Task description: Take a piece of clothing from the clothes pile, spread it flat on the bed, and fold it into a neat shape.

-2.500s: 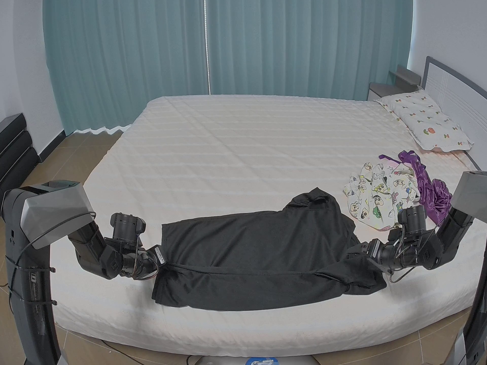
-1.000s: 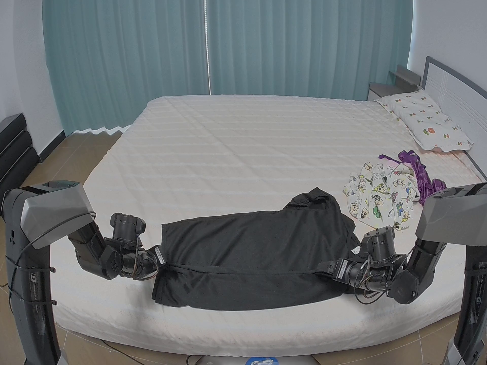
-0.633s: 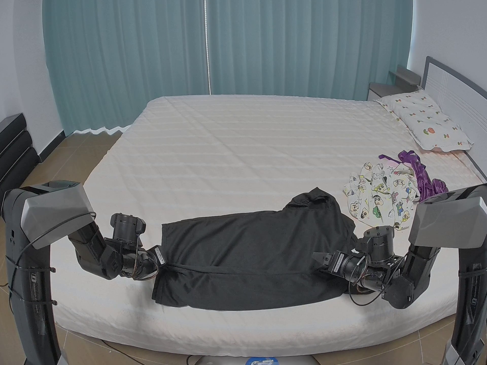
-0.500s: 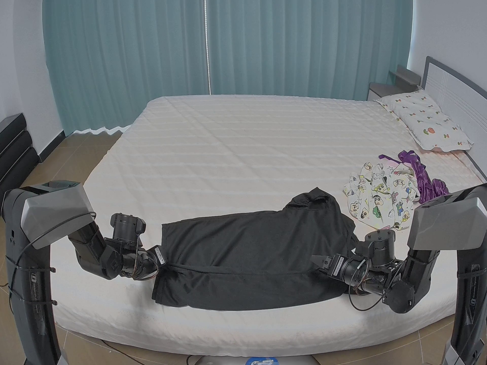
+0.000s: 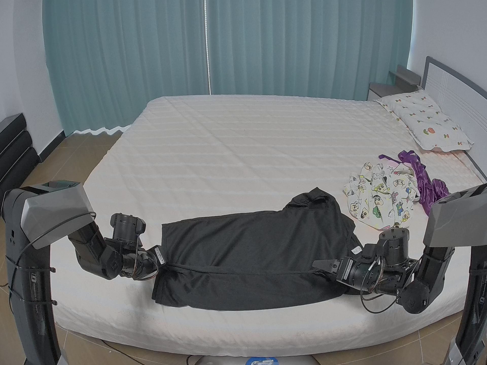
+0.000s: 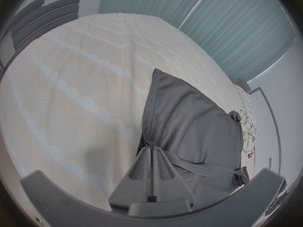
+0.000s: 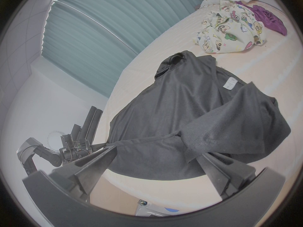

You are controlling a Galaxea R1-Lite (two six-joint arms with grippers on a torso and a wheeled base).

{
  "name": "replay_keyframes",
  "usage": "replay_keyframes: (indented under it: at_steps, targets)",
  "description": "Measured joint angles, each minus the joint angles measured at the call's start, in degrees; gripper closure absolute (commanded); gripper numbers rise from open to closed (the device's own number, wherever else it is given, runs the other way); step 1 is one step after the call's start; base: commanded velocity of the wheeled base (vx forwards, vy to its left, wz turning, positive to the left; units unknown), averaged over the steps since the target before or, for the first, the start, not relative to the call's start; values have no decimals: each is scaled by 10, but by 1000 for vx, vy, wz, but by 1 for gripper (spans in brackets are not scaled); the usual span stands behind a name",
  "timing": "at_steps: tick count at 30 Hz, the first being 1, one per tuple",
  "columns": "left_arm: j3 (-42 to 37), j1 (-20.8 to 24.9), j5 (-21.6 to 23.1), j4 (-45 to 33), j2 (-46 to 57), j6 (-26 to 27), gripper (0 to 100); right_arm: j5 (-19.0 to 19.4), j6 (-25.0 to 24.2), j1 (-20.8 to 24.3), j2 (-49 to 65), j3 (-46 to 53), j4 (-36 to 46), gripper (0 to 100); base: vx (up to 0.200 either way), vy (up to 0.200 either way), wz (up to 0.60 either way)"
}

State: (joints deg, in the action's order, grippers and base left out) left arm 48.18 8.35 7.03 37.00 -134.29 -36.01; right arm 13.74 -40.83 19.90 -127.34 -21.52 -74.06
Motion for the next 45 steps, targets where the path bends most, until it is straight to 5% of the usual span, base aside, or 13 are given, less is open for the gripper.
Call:
replay_keyframes:
  at_steps: [11, 25, 45]
  targets:
    - [0, 0, 0, 0, 0, 0, 100, 14, 66, -9, 26, 11, 116, 0, 0, 0, 0]
    - [0, 0, 0, 0, 0, 0, 100, 12, 86, -30, 40, 10, 147, 0, 0, 0, 0]
    - [0, 0, 0, 0, 0, 0, 100, -63, 134, -100, 14, -17, 167, 0, 0, 0, 0]
